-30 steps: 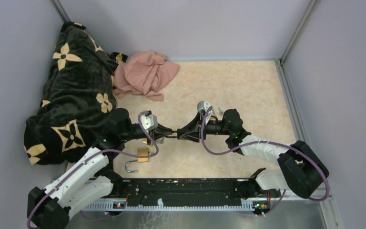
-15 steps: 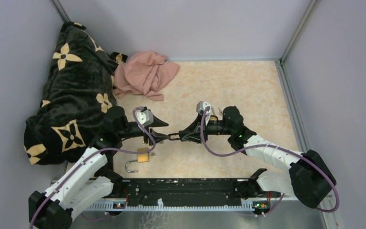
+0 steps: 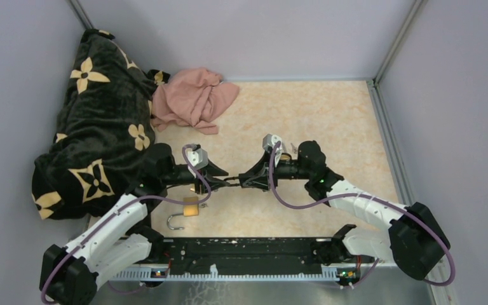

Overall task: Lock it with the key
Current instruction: Lock the lock.

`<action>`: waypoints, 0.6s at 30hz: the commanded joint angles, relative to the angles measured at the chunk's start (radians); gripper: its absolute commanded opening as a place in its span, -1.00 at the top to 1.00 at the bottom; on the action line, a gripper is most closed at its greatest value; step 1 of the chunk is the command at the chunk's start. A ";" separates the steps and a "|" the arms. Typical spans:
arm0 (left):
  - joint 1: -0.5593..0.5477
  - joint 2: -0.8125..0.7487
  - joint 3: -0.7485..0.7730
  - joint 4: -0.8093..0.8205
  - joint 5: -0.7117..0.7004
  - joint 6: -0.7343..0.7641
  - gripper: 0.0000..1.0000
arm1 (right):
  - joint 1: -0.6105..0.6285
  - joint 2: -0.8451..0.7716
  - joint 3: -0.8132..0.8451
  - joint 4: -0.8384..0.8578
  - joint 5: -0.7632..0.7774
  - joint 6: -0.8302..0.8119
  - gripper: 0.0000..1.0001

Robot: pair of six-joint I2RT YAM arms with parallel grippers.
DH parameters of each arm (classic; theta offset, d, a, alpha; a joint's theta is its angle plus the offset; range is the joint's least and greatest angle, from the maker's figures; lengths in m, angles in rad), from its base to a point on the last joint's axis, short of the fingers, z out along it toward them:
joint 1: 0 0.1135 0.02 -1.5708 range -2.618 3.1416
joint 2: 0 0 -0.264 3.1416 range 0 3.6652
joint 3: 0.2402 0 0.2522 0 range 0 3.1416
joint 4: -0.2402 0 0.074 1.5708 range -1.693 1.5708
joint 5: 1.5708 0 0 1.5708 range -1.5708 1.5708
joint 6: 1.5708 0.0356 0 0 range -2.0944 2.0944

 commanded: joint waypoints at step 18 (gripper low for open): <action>-0.036 -0.008 -0.011 0.247 0.007 -0.179 1.00 | -0.005 -0.043 0.077 0.095 -0.026 0.022 0.61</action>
